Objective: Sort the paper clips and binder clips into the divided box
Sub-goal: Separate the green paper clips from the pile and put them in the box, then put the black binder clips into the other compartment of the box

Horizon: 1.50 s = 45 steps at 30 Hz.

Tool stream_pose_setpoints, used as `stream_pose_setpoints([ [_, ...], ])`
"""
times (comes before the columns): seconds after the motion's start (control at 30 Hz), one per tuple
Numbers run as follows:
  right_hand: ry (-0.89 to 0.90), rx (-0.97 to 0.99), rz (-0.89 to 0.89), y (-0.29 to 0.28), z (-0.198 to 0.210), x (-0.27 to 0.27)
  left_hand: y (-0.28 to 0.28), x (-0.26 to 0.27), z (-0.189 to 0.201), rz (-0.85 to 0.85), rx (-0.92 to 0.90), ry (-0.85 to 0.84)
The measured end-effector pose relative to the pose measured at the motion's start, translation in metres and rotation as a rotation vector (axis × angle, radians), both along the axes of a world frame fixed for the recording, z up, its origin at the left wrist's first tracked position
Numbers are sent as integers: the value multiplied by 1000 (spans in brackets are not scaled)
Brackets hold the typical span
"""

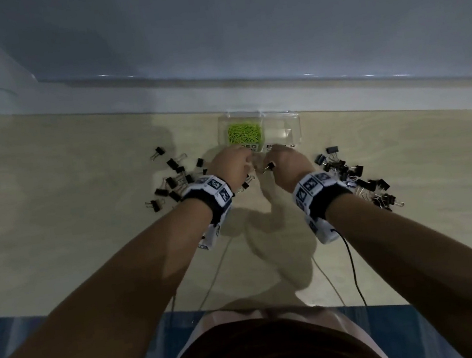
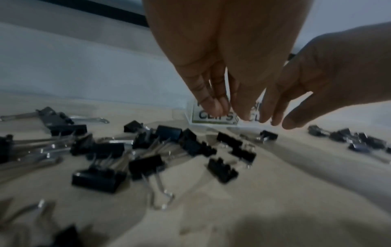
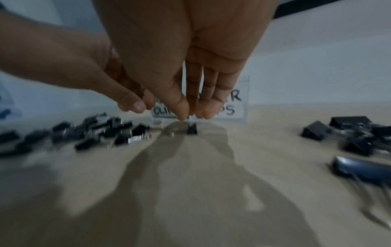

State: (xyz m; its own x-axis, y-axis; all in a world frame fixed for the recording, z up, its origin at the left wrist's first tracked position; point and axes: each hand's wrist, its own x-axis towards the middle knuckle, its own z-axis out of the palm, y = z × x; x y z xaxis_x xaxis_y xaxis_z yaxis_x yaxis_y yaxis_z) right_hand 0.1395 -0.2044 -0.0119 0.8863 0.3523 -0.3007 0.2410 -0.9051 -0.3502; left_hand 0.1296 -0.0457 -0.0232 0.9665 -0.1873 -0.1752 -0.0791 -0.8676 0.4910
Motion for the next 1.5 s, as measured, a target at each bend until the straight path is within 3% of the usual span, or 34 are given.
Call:
stream_pose_setpoints([
  [0.07, 28, -21, 114, -4, -14, -7, -3, -2, -11, -66, 62, 49],
  [0.2, -10, -57, 165, -3, -26, -10, -2, 2, -15, -87, 87, 72],
  [0.4, 4, -11, 81, 1, -24, -10, 27, 0, -12, 43, -135, 150],
  [0.57, 44, 94, 281, 32, -16, -23, 54, -6, -4, 181, -302, 169],
  [0.7, 22, -27, 380, 42, -23, -26, 66, -13, 1, 136, -224, 198],
  [0.93, -91, -45, 433, 27, -25, -36, 58, -30, -14, -11, 61, 190],
  [1.27, -112, -142, 267, -1, -41, -46, 45, -38, -18, -66, 247, 107],
  [1.4, -45, -21, 143, -15, -33, -48, 43, -39, -14, -43, 208, 109],
  [1.5, -90, 135, -20, -26, -15, -41, 33, -35, 2, 14, 20, 115],
])
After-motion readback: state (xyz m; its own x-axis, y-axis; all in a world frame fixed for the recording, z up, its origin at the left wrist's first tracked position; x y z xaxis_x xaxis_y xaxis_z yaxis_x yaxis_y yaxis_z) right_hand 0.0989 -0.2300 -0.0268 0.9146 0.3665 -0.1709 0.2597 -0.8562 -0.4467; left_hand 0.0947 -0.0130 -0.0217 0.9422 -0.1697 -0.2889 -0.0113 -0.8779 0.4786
